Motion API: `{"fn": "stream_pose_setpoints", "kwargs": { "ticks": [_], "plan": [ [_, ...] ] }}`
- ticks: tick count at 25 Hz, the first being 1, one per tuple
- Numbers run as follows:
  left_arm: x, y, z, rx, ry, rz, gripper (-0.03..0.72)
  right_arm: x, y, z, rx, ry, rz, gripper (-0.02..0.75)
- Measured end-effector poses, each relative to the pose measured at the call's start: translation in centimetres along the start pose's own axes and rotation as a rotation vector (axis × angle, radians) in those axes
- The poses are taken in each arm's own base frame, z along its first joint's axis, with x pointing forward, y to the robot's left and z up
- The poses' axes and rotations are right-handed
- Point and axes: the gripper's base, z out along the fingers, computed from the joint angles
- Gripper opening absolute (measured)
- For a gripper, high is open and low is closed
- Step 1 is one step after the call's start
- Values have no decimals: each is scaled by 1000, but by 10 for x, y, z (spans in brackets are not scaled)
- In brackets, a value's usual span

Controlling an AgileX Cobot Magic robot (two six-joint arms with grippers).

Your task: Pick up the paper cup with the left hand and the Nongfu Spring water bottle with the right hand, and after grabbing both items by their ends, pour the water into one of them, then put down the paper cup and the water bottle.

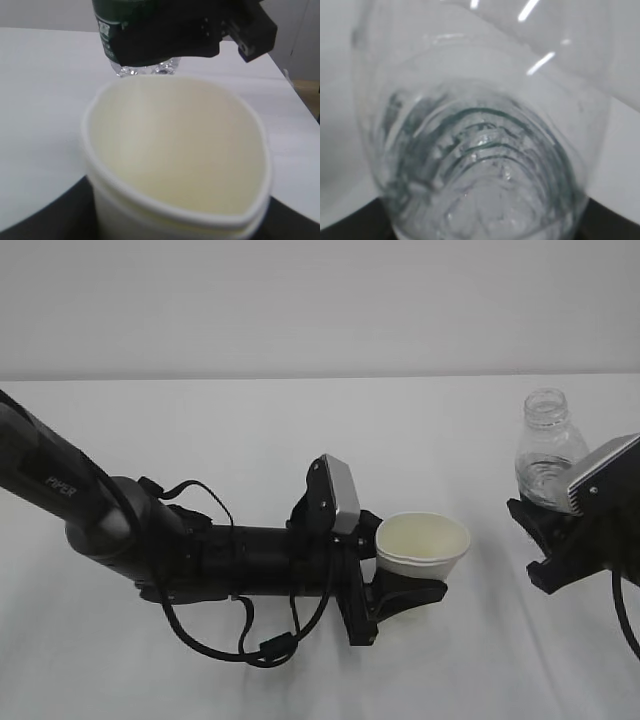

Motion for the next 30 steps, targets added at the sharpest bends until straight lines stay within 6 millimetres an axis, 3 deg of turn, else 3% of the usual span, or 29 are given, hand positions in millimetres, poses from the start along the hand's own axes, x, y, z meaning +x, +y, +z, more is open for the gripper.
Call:
{"fn": "stream_pose_setpoints", "kwargs": {
  "ticks": [20,30],
  "plan": [
    [-9,6,5,4,-26,7,430,4,-9,-1,94,59,-332,413],
    [-16,-5,20,43,-29,40,430,5,-11,-1,109,81,-459,413]
  ]
}}
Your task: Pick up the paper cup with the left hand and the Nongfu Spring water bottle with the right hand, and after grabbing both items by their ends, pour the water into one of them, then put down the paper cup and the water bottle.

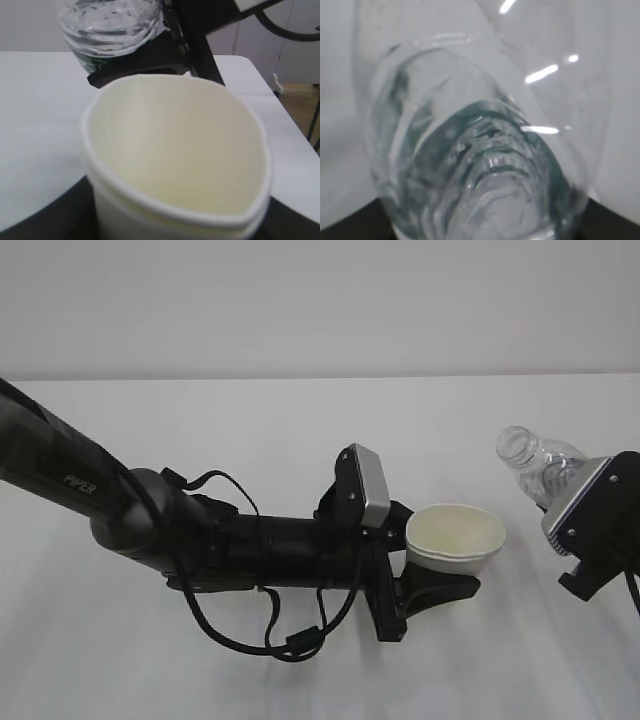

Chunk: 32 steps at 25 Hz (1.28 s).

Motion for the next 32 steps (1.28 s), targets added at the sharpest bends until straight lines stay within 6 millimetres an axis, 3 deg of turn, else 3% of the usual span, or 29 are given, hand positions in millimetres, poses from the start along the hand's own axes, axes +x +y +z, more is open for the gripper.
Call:
{"fn": "stream_pose_setpoints", "kwargs": {
  "ticks": [8,32],
  "plan": [
    [0,0,0,0,4,0,430,1,-1,0,10,12,-142,413],
    [0,0,1,-1,7,-13,430,0,-6,0,68,7,-310,412]
  ]
}}
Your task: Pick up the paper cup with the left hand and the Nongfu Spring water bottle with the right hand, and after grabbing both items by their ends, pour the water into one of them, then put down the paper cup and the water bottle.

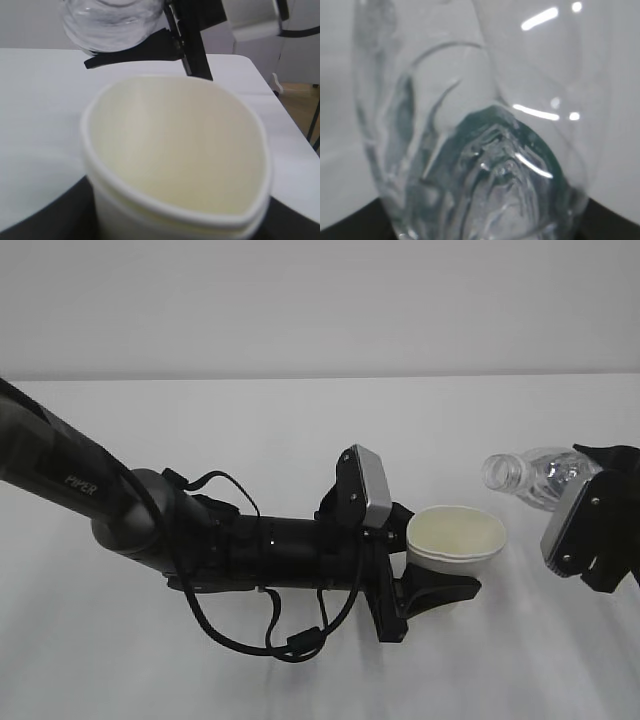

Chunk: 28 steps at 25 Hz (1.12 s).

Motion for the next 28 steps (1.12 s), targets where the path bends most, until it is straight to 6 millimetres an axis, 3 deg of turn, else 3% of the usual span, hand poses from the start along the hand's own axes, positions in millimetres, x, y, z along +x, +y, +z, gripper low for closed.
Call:
{"fn": "stream_pose_setpoints", "kwargs": {
  "ticks": [28],
  "plan": [
    [0,0,0,0,0,-7,430,-1,-3,0,30,-6,-133,411]
  ]
}}
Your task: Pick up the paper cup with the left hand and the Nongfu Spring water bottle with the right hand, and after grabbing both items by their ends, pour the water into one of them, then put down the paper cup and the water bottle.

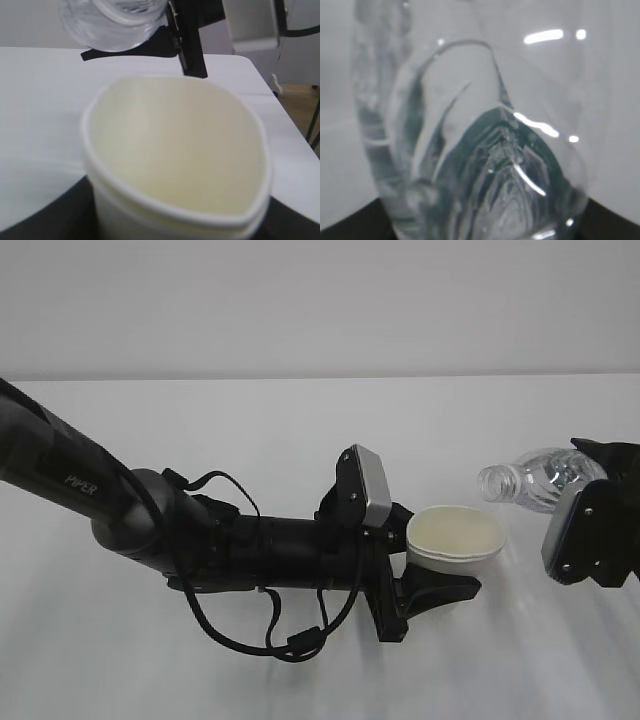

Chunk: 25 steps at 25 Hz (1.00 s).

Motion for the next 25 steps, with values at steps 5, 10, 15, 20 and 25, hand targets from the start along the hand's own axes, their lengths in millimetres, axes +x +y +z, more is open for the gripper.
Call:
{"fn": "stream_pose_setpoints", "kwargs": {
  "ticks": [5,10,15,20,25],
  "plan": [
    [0,0,0,1,1,-2,430,0,0,0,0,0,-26,411],
    [0,-1,0,5,2,-22,430,0,0,0,0,0,-61,411],
    [0,-1,0,7,3,-27,430,0,0,0,0,0,-75,411],
    [0,-1,0,9,4,-27,430,0,0,0,2,0,-85,411],
    [0,-1,0,12,5,-26,430,0,-1,0,16,-2,-88,411]
  ]
}}
